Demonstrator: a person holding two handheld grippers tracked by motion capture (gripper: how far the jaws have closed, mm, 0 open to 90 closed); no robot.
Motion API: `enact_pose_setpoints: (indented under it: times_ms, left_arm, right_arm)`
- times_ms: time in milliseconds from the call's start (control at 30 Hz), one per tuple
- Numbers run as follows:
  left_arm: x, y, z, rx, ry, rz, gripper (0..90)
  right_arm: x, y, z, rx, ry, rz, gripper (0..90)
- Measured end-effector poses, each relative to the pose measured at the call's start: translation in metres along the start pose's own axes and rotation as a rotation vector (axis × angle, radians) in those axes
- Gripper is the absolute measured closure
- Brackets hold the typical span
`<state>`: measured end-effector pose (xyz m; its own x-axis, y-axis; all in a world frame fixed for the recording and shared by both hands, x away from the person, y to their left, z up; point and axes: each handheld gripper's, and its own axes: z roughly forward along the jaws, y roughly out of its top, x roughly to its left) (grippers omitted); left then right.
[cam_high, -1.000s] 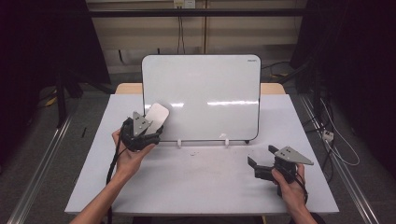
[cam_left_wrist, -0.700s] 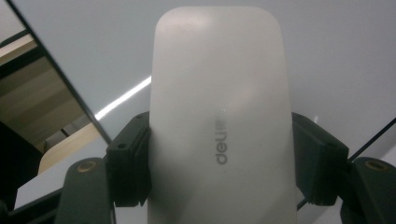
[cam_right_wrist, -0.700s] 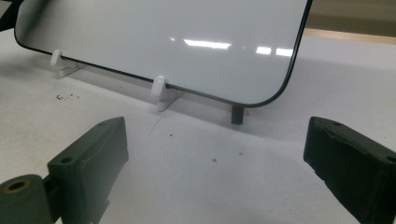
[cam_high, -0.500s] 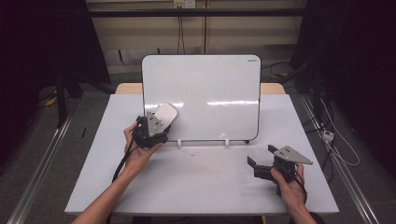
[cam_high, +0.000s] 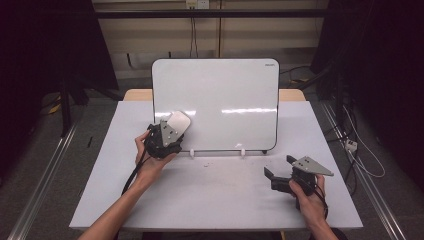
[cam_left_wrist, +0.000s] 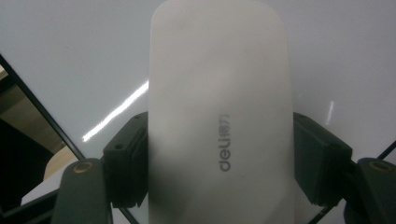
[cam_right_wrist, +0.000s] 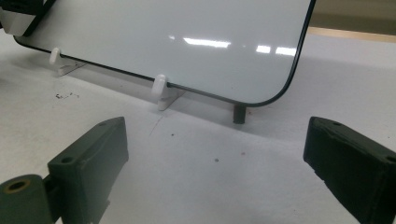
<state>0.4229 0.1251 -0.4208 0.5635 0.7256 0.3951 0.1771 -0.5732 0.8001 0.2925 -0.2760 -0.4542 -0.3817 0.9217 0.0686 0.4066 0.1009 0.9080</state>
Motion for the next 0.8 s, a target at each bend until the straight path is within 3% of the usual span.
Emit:
enact_pose_setpoints:
  times_ms: [333, 800]
  left_arm:
    - [0.005, 0.003, -0.008, -0.009, -0.067, -0.089, 15.0]
    - [0.025, 0.014, -0.031, -0.016, -0.17, -0.278, 11.1]
  right_arm:
    - [-0.002, -0.001, -0.003, -0.005, -0.001, -0.001, 6.7]
    - [-0.002, -0.002, -0.003, -0.003, -0.004, 0.003, 6.7]
